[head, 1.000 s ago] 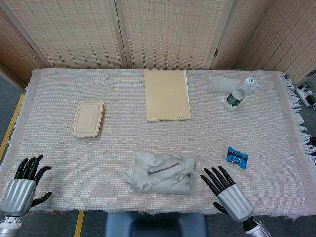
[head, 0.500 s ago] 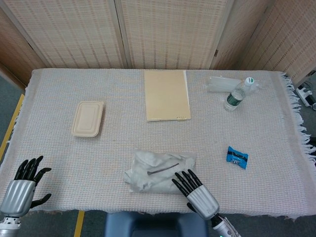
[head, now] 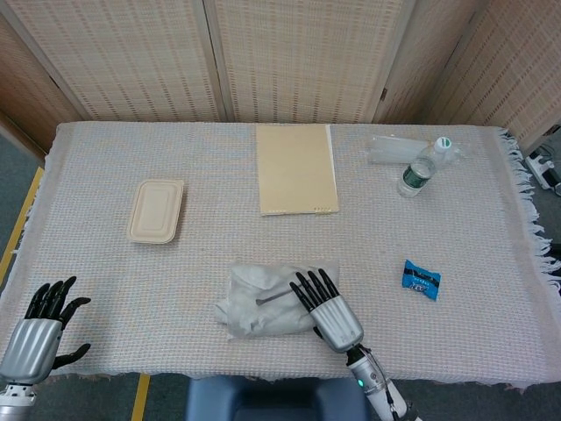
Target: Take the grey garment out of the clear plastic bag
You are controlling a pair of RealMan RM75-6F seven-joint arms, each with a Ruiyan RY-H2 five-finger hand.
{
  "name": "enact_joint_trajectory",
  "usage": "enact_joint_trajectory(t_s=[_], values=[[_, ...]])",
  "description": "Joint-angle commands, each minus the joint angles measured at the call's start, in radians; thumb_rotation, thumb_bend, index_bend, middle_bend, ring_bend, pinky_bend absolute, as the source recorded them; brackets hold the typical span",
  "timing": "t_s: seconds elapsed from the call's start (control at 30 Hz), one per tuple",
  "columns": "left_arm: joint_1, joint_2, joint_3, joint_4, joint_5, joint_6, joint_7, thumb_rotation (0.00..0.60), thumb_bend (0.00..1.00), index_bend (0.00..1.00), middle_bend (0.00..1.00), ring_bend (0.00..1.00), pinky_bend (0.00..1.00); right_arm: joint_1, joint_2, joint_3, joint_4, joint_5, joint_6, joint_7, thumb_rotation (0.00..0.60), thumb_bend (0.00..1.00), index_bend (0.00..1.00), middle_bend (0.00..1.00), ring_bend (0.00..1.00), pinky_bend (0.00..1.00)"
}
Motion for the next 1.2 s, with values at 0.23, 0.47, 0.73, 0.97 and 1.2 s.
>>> enact_joint_trajectory(t_s=[0.23, 0.47, 0.73, 0.97, 1.2], values=[[-0.001, 0.004, -0.005, 0.000, -0.013, -0.004, -0.003, 0.600, 0.14, 0.31, 0.07, 0.00, 0.00, 0.153, -0.126, 0.135, 0.179, 0.092, -0.042, 0.021, 0.600, 0.08, 0.00, 0.00, 0.00, 0.00], [-0.012, -0.002, 0.006, 0.010, 0.006, -0.021, -0.004, 0.600, 0.14, 0.32, 0.07, 0.00, 0.00, 0.166, -0.084, 0.115, 0.189, 0.111, 0.001, 0.127, 0.600, 0.08, 0.00, 0.00, 0.00, 0.00], [-0.036, -0.032, 0.045, 0.053, 0.081, -0.049, -0.056, 0.600, 0.14, 0.41, 0.09, 0.00, 0.00, 0.002, 0.320, -0.038, -0.248, 0.062, 0.139, 0.153, 0.600, 0.08, 0.00, 0.00, 0.00, 0.00], [-0.042, -0.197, 0.064, 0.200, 0.178, 0.005, -0.142, 0.600, 0.15, 0.46, 0.09, 0.00, 0.00, -0.151, 0.605, -0.183, -0.340, -0.026, 0.353, 0.310, 0.600, 0.08, 0.00, 0.00, 0.00, 0.00], [-0.060, -0.409, 0.059, 0.382, 0.230, 0.050, -0.231, 0.600, 0.18, 0.44, 0.10, 0.00, 0.00, -0.219, 0.653, -0.217, -0.278, -0.044, 0.447, 0.402, 0.600, 0.08, 0.00, 0.00, 0.00, 0.00]])
